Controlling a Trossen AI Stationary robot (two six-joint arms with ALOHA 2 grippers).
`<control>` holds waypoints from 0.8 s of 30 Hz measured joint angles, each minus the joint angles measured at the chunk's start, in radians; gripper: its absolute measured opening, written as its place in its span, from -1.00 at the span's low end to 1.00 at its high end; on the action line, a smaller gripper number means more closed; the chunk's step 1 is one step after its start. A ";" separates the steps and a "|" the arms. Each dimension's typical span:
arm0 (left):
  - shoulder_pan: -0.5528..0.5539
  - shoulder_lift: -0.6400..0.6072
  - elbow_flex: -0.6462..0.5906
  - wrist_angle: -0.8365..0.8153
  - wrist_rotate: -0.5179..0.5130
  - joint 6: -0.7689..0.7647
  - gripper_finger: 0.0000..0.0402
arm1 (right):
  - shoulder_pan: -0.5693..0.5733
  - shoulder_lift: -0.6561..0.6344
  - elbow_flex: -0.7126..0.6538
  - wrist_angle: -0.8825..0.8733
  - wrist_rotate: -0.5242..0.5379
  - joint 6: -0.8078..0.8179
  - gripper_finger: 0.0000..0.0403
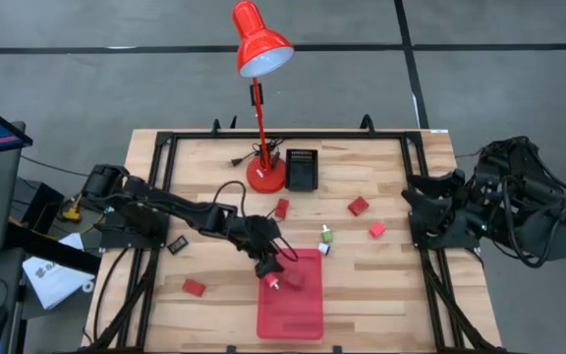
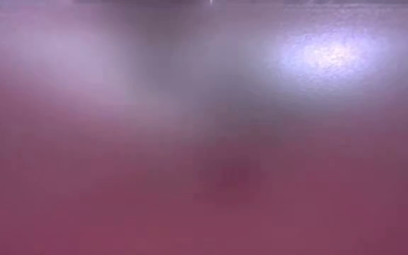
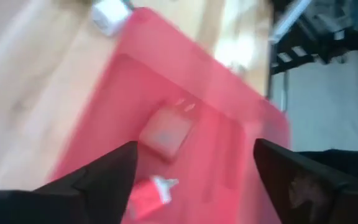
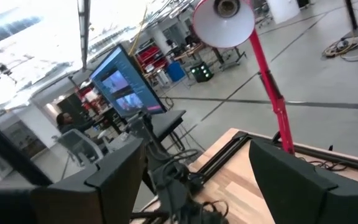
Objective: Pick & Place Office items
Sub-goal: Put the left red charger adapter into the red bin, then put the pink charger adapter into the red bin
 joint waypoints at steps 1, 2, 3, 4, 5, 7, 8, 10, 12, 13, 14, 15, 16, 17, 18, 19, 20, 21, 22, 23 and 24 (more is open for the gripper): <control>0.005 -0.006 -0.002 -0.006 -0.001 0.006 0.65 | 0.004 0.000 0.000 0.000 -0.011 -0.006 0.40; 0.009 -0.012 -0.002 0.005 -0.001 0.006 0.68 | 0.006 0.000 0.000 0.000 -0.030 -0.013 0.40; 0.018 -0.021 -0.002 0.025 -0.001 0.006 0.70 | 0.007 0.000 0.000 -0.001 -0.061 -0.020 0.40; 0.027 -0.039 -0.001 0.027 -0.004 0.005 0.71 | 0.005 0.000 0.000 -0.004 -0.105 -0.020 0.40; 0.037 -0.061 -0.001 0.022 -0.011 0.001 0.71 | 0.004 0.000 0.000 -0.017 -0.159 -0.007 0.40; 0.063 -0.107 -0.001 0.027 -0.042 -0.001 0.70 | 0.004 0.003 0.001 -0.102 -0.302 0.089 0.40; 0.076 -0.140 -0.002 0.014 -0.061 0.008 0.69 | -0.001 0.009 0.001 -0.187 -0.388 0.192 0.40; 0.103 -0.205 -0.002 0.000 -0.108 0.029 0.66 | -0.034 0.034 0.002 -0.436 -0.607 0.456 0.40; 0.132 -0.281 -0.001 -0.054 -0.160 0.044 0.64 | -0.062 0.075 -0.003 -0.735 -0.873 0.727 0.40; 0.149 -0.312 -0.001 -0.073 -0.177 0.056 0.63 | -0.070 0.090 -0.021 -0.763 -0.980 0.805 0.40; 0.163 -0.342 -0.001 -0.095 -0.198 0.058 0.62 | -0.088 0.076 -0.071 -0.704 -1.012 0.808 0.40; 0.176 -0.371 -0.001 -0.134 -0.223 0.058 0.61 | -0.112 0.049 -0.142 -0.677 -1.002 0.841 0.40; 0.191 -0.396 -0.002 -0.158 -0.239 0.058 0.61 | -0.128 0.026 -0.197 -0.671 -0.993 0.954 0.40; 0.202 -0.420 -0.002 -0.171 -0.252 0.059 0.61 | -0.139 0.007 -0.243 -0.658 -0.994 1.082 0.40; 0.208 -0.443 -0.002 -0.194 -0.268 0.058 0.61 | -0.147 -0.003 -0.295 -0.672 -1.021 1.202 0.40; 0.215 -0.462 -0.002 -0.212 -0.285 0.059 0.62 | -0.154 -0.006 -0.346 -0.714 -1.062 1.312 0.40; 0.218 -0.476 -0.002 -0.213 -0.302 0.058 0.62 | -0.172 -0.005 -0.403 -0.734 -1.095 1.383 0.40; 0.218 -0.488 -0.002 -0.218 -0.317 0.058 0.62 | -0.209 -0.001 -0.451 -0.704 -1.113 1.413 0.40; 0.217 -0.499 -0.002 -0.222 -0.324 0.057 0.62 | -0.260 -0.004 -0.502 -0.620 -1.124 1.418 0.40; 0.219 -0.507 -0.002 -0.219 -0.325 0.057 0.62 | -0.309 -0.016 -0.544 -0.531 -1.113 1.410 0.40; 0.218 -0.515 -0.002 -0.214 -0.328 0.054 0.61 | -0.356 -0.035 -0.582 -0.441 -1.066 1.389 0.40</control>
